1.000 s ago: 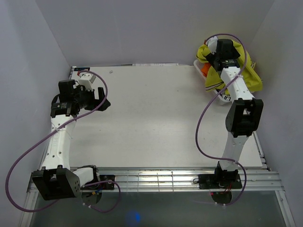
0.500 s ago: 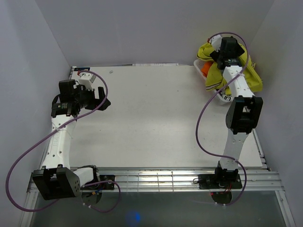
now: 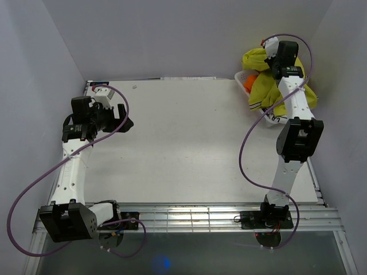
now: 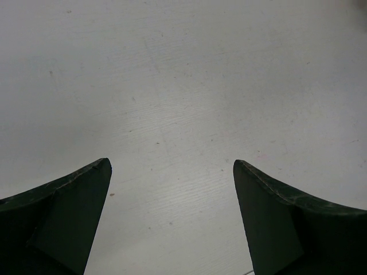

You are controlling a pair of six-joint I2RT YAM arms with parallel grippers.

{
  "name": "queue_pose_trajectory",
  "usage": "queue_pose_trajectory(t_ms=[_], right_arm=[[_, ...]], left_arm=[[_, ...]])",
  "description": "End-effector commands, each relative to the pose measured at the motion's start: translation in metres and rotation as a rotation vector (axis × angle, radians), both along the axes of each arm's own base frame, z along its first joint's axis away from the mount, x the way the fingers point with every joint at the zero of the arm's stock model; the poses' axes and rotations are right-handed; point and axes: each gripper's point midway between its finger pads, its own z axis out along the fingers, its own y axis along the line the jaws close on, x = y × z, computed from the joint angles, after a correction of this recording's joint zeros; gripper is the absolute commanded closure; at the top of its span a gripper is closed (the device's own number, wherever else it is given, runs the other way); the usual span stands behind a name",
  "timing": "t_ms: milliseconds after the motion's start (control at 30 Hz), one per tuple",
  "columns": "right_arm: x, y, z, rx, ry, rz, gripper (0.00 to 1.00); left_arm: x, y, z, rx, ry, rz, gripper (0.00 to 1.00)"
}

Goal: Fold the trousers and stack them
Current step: Grab the trousers from the pile, then move the trousers to the center of the board

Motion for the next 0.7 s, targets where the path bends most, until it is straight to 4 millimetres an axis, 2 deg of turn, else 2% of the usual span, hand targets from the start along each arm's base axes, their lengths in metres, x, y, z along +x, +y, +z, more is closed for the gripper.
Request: queue_pose_trajectory(t_ms=[0,33,67,133,167,233,267,300,433,467,533,567,600,633,667], right_arm=[[-0.050,0.021,0.176,0.127,-0.401,0.060,0.92],[-0.058,0.026,0.191,0.144,-0.439,0.078,0.92],[-0.077,0.035,0.224,0.174,-0.518,0.107,0.92],[-0.093,0.054,0.246,0.220,-0.570,0.188,0.92],[-0.113,0.064,0.271,0.238,-0.625,0.226,0.92],[-0.130,0.087,0.292,0.301,-0.685,0.333,0.92],[-0.150,0.105,0.310,0.326,-0.726,0.397,0.92],[-0.161,0.122,0.322,0.360,-0.754,0.467,0.92],[-0.202,0.180,0.346,0.454,-0.786,0.667,0.92],[-0.214,0.200,0.351,0.487,-0.785,0.724,0.92],[-0.227,0.224,0.359,0.541,-0.793,0.791,0.92],[-0.239,0.249,0.366,0.574,-0.798,0.853,0.92],[-0.244,0.259,0.370,0.594,-0.809,0.866,0.92],[-0.256,0.283,0.374,0.625,-0.810,0.925,0.92],[-0.259,0.294,0.380,0.638,-0.832,0.950,0.92]], left_arm=[[0.005,0.004,0.015,-0.018,-0.032,0.060,0.02],[0.007,0.007,0.018,-0.016,-0.036,0.077,0.02],[0.008,0.009,0.020,-0.015,-0.042,0.093,0.02],[0.011,0.012,0.026,-0.017,-0.053,0.120,0.02],[0.012,0.012,0.029,-0.019,-0.056,0.127,0.02],[0.015,0.014,0.035,-0.030,-0.062,0.152,0.02],[0.016,0.015,0.038,-0.035,-0.065,0.161,0.02],[0.017,0.016,0.040,-0.037,-0.067,0.172,0.02],[0.021,0.024,0.061,-0.073,-0.097,0.222,0.02],[0.022,0.025,0.070,-0.086,-0.114,0.222,0.02],[0.024,0.039,0.078,-0.110,-0.124,0.257,0.03],[0.024,0.038,0.089,-0.144,-0.138,0.243,0.04],[0.024,0.053,0.092,-0.162,-0.140,0.280,0.04],[0.024,0.059,0.095,-0.185,-0.141,0.289,0.04],[0.025,0.063,0.095,-0.218,-0.128,0.294,0.05]])
